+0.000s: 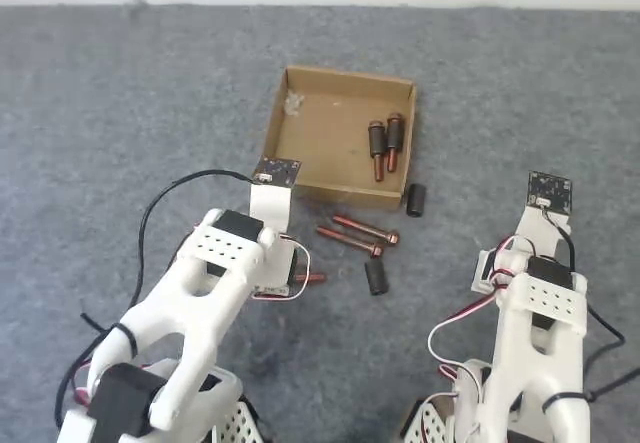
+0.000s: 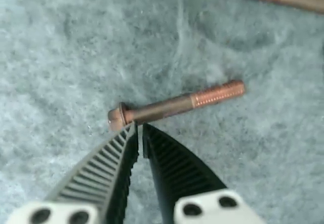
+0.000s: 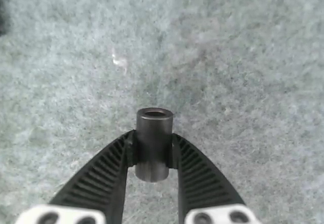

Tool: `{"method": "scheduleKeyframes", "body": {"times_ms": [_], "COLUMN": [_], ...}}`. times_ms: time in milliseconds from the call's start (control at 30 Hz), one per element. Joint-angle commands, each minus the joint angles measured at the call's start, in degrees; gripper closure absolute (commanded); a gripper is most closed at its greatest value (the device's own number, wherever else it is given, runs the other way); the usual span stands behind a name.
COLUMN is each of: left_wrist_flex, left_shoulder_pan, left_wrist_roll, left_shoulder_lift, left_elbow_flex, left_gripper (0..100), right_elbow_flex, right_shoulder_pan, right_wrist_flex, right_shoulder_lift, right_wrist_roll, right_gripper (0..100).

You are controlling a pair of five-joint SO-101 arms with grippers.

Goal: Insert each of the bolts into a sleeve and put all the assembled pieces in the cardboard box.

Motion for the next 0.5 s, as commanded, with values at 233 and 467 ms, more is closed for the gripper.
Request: {"method": "scheduleKeyframes", "body": {"times_ms": [233,467], "left_wrist_flex": [7.56,7.65], "left_shoulder_pan": [2.11,2.29], "left_wrist_roll": [1.32,-2.73], "left_shoulder_lift": [-6.68,-6.68], "left_elbow_flex": [-5.49,-0.13], "left_gripper": [99,99], "right_elbow_flex": [-0.53,-0.53], "right_shoulder_pan": [2.51,2.51], "right_wrist_flex": [-0.92,-0.92], "right_shoulder_lift": [-2.07,-2.07], "right_wrist_roll": [1.23,1.23], "right_gripper": [99.1,99.1]}}
